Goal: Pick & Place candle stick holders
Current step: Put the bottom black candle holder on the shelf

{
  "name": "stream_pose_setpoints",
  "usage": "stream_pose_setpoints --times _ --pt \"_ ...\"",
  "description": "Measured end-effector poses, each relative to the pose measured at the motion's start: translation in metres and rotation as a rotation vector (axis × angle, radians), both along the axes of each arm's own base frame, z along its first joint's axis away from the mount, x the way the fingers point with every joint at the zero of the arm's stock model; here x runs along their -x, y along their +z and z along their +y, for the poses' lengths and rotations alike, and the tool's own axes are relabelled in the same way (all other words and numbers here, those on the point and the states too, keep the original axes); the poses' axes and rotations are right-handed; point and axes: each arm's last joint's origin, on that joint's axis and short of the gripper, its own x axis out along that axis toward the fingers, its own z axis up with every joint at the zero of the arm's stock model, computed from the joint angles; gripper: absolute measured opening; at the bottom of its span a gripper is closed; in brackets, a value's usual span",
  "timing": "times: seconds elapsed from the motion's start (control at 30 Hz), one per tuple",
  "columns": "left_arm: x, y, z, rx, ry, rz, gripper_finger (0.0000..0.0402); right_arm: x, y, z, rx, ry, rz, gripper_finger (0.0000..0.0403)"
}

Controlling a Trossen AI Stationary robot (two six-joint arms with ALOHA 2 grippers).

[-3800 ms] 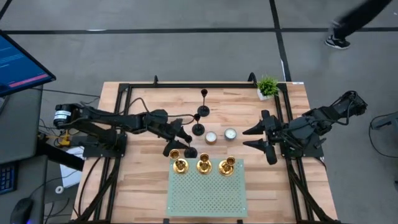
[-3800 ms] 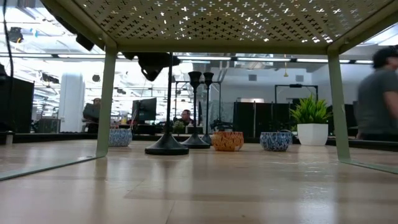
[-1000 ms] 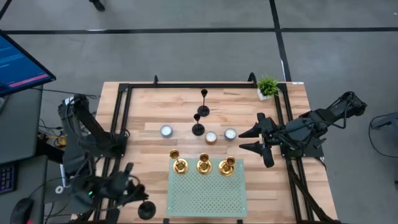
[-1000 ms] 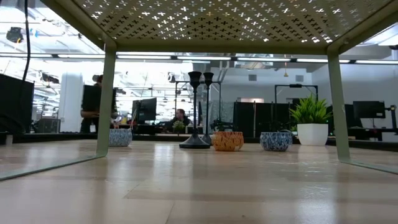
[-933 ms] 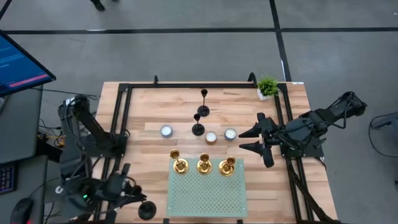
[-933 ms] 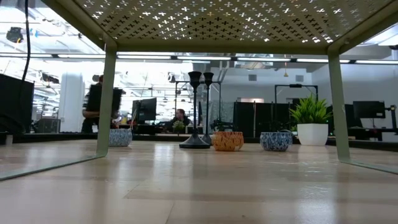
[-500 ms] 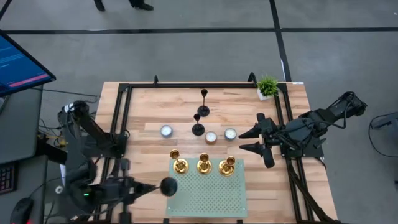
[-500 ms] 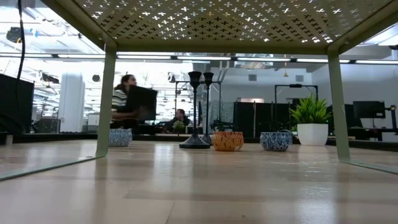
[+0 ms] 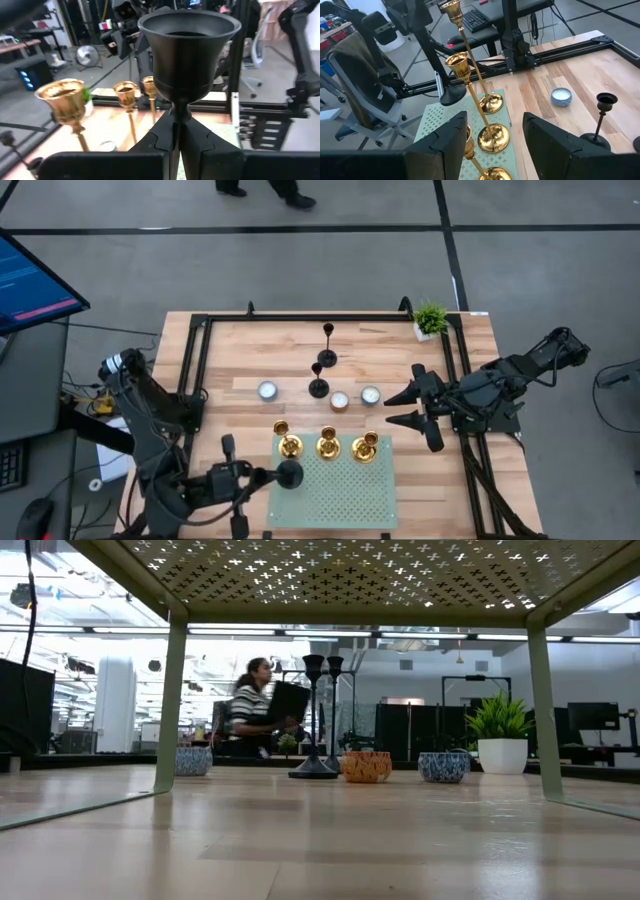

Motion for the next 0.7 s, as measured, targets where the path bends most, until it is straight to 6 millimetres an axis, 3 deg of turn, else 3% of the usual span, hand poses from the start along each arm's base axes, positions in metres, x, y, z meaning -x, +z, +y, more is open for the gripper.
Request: stream_pose_setpoints --times 0.33,0.7 --pt "-0.005 -0.01 -0.009 -0.005 -0.043 0.022 0.0013 0.0 0.0 0.0 -0.001 0.0 0.0 0.0184" --pt "-0.023 -0.022 0.006 0.035 -0.109 0.078 0.0013 0.0 0.0 0.0 -0.01 -0.003 0.001 0.0184"
